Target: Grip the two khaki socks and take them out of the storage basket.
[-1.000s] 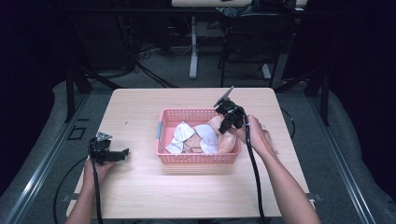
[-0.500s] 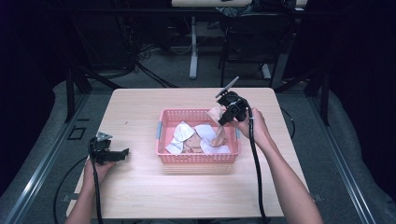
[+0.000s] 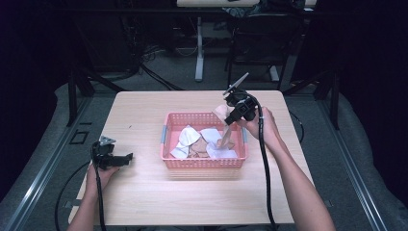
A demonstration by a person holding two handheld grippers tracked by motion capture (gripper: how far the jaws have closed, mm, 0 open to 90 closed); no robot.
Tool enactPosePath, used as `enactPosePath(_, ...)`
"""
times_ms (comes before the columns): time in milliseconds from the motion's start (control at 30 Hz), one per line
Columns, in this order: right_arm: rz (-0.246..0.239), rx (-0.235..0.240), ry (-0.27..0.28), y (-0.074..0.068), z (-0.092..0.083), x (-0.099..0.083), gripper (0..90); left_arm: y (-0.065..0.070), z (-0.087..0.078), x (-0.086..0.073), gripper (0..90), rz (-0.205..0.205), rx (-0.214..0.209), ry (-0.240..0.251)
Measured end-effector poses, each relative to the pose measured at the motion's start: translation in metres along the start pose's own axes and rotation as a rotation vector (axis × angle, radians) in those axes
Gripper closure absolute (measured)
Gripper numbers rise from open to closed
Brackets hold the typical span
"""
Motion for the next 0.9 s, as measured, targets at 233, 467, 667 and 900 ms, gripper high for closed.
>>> enactPosePath(233, 0.002, 0.006, 0.004, 0.001, -0.009, 0.002, 85.7, 0.0, 0.0, 0.0, 1.1, 0.0, 0.0, 0.001)
enactPosePath(467, -0.004, 0.011, 0.004, 0.002, -0.016, 0.004, 85.6, 0.0, 0.0, 0.0, 1.1, 0.0, 0.0, 0.0)
enactPosePath(667, -0.001, 0.014, 0.021, 0.001, -0.023, 0.008, 85.6, 0.0, 0.0, 0.0, 1.2, 0.0, 0.0, 0.0)
enactPosePath(900, 0.002, 0.014, 0.023, 0.003, -0.033, 0.008, 85.6, 0.0, 0.0, 0.0, 1.1, 0.0, 0.0, 0.0)
Point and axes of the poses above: each handheld gripper's, and its own axes: z roughly forward along the jaws, x roughly out of its top, y roughly to its right, the point moved 9 cm from there along z, roughly forward along the jaws, and after that the axes turned 8 degrees about -z, right-handed, at the moved point
